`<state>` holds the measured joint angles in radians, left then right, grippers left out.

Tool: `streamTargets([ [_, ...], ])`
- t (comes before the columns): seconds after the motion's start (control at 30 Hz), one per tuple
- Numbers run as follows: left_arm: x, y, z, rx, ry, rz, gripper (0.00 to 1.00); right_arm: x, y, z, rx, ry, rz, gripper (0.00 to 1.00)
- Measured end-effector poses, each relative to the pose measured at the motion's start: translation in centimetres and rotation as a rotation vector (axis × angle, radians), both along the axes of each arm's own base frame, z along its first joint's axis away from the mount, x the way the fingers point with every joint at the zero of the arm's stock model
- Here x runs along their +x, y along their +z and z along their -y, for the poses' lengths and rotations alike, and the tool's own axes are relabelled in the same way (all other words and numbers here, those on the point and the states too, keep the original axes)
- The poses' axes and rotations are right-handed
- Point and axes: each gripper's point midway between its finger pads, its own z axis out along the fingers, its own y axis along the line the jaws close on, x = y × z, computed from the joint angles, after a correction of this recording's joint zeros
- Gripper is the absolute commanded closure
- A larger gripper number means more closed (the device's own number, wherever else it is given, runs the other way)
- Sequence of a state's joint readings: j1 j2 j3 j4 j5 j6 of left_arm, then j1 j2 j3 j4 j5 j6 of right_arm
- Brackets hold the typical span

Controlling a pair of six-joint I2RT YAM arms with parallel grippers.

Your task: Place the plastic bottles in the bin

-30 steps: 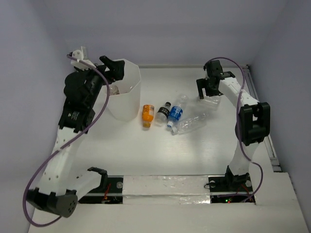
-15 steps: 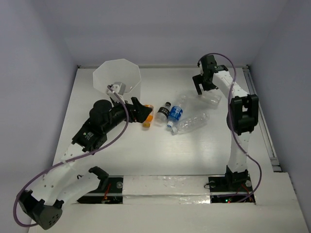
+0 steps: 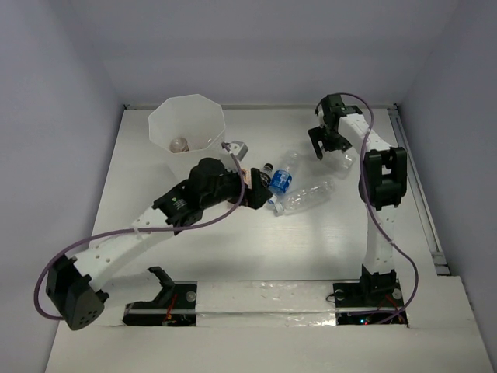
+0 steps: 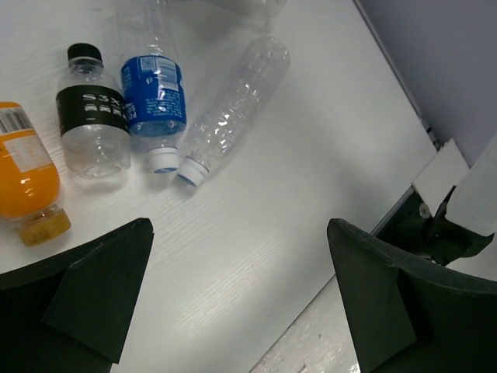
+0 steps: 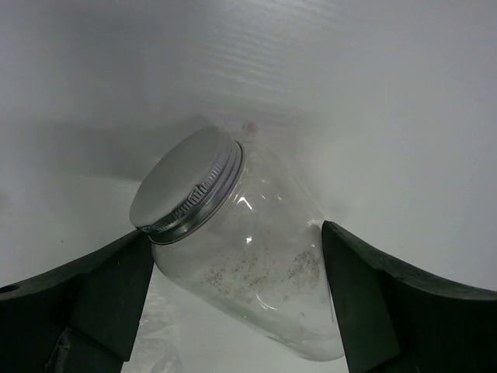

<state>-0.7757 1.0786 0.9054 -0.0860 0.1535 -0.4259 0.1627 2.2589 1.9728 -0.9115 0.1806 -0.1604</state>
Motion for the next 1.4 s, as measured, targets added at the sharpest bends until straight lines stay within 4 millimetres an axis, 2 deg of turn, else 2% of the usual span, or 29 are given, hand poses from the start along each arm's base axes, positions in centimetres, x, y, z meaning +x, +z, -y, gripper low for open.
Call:
streamTargets([
  [0.03, -0.1, -0.4, 0.5, 0.016, -0.012, -0.002, 0.06, -0.3, 0.0, 0.0, 0.004, 0.000, -0.003, 0.38],
  [0.13, 0.2, -1.7, 2.0, 0.062, -0.036, -0.007, 0.05, -1.6, -0.1, 0.5, 0.004, -0.018, -0.023, 0.48],
  [0.33, 1.2, -3.5, 5.7, 0.148, -0.072, 0.022, 0.04, -2.4, 0.3, 1.3, 0.016, -0.087, 0.013, 0.49],
  [0.43, 1.2, -3.5, 8.1, 0.185, -0.103, 0.070, 0.03, -2.9, 2.0, 1.6, 0.035, -0.128, 0.064, 0.51],
  [0.5, 1.3, -3.5, 9.7, 0.206, -0.127, 0.110, 0.03, -2.7, 4.5, 1.7, 0.058, -0.155, 0.140, 0.51],
  [0.57, 1.4, -3.5, 11.1, 0.224, -0.150, 0.152, 0.03, -2.5, 7.9, 1.6, 0.091, -0.178, 0.239, 0.52],
  [0.67, 1.9, -4.0, 12.9, 0.257, -0.176, 0.209, 0.02, -2.1, 14.4, 1.3, 0.162, -0.201, 0.436, 0.53],
  [0.73, 2.5, -4.7, 13.9, 0.284, -0.187, 0.232, 0.02, -2.8, 18.0, 1.2, 0.209, -0.211, 0.543, 0.53],
  [0.8, 3.4, -5.8, 14.6, 0.313, -0.184, 0.248, 0.02, -4.0, 20.4, 1.1, 0.249, -0.218, 0.616, 0.53],
  [0.87, 4.3, -7.0, 15.3, 0.351, -0.180, 0.261, 0.02, -5.1, 21.8, 1.0, 0.279, -0.229, 0.666, 0.53],
  [1.07, 5.8, -10.2, 17.0, 0.434, -0.205, 0.285, 0.01, -8.5, 24.4, 1.0, 0.358, -0.268, 0.754, 0.53],
  [1.17, 6.2, -10.6, 18.2, 0.443, -0.237, 0.303, 0.01, -10.3, 27.2, 0.8, 0.422, -0.265, 0.834, 0.53],
  [1.3, 7.5, -10.3, 21.2, 0.420, -0.264, 0.329, 0.01, -12.7, 31.8, 0.2, 0.520, -0.231, 0.966, 0.52],
  [1.4, 8.6, -11.2, 22.9, 0.414, -0.278, 0.323, 0.01, -14.1, 33.9, 0.0, 0.559, -0.209, 1.028, 0.51],
])
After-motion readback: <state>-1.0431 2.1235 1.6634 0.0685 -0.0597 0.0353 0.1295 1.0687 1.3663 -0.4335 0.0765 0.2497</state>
